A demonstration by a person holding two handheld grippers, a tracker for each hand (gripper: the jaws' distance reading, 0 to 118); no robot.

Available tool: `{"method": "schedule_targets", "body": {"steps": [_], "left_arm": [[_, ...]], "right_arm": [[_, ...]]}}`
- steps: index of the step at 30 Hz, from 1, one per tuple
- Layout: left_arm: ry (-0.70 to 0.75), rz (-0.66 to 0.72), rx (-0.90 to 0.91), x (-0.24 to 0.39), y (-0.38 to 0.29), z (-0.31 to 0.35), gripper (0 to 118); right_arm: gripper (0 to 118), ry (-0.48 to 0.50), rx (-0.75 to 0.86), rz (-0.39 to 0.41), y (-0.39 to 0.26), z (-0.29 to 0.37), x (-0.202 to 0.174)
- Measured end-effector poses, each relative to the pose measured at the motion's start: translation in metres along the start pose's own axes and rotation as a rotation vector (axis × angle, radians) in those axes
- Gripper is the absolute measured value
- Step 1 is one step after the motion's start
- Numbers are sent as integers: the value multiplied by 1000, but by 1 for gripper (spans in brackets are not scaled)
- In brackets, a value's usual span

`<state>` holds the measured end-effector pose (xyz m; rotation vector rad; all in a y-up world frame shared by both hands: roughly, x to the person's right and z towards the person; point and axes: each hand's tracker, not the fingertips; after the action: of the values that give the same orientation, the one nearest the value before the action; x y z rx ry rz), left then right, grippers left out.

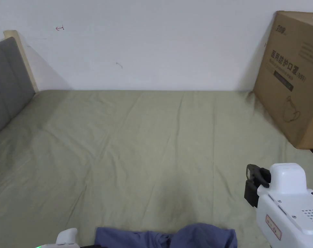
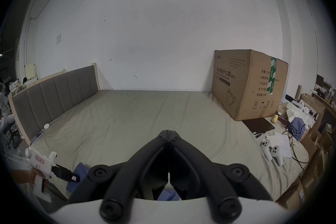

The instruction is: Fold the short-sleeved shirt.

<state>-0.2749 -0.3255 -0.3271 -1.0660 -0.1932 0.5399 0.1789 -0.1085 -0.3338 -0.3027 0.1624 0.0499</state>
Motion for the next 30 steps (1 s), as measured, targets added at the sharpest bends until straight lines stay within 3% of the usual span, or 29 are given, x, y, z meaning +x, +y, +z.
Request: {"method": "schedule_targets", "body": {"steps": [2, 3, 7, 20, 26, 30], "left_arm": [[-40, -24, -19, 5, 1, -3, 20], [-42, -26, -24, 10, 1, -6, 14], [32, -108, -7, 29, 1, -3, 11], [116, -80, 120, 9, 33, 104, 9], [66, -125, 141, 54, 41, 118, 9], [-50, -177, 100, 111, 42, 100, 9]], "right_arm": [[0, -1, -2, -2, 1, 0, 1], [0, -2, -1, -5, 2, 0, 1], [0, -6, 6, -12, 5, 2, 3], [0, 12, 54, -4, 22, 8, 3], [0, 30, 69, 15, 23, 14, 0], [0, 38, 79, 3, 25, 16, 4]]}}
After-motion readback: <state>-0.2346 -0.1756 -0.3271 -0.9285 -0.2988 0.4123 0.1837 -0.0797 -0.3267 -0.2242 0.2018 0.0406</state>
